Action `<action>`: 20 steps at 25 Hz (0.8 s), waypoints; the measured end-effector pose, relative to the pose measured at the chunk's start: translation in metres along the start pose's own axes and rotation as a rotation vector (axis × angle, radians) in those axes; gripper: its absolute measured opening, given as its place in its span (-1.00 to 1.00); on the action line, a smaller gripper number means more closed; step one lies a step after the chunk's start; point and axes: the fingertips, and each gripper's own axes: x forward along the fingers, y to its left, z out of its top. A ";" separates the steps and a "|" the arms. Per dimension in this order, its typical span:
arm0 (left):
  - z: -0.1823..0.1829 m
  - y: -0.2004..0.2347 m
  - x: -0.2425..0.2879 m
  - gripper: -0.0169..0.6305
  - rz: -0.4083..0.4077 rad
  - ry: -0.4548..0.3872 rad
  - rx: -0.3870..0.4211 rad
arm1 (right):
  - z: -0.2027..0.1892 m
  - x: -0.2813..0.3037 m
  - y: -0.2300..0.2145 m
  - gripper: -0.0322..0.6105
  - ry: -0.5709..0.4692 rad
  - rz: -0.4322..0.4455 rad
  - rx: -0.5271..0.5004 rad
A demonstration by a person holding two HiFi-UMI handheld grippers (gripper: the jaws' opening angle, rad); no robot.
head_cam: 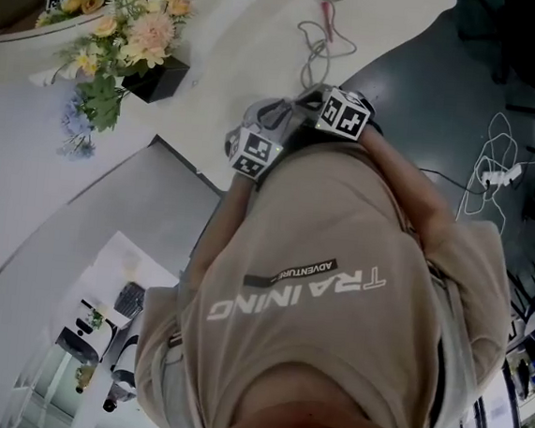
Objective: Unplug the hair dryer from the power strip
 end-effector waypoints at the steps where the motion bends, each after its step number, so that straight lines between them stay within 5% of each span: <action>1: 0.001 0.001 0.002 -0.72 0.005 0.002 0.004 | 0.001 0.000 0.000 -0.89 -0.007 0.007 0.011; 10: -0.001 0.008 0.013 -0.72 0.047 0.033 -0.014 | 0.002 -0.001 0.001 -0.89 0.020 0.064 -0.012; 20: 0.007 0.003 0.012 -0.76 0.057 0.068 0.064 | 0.000 -0.004 0.001 -0.89 -0.009 0.121 -0.009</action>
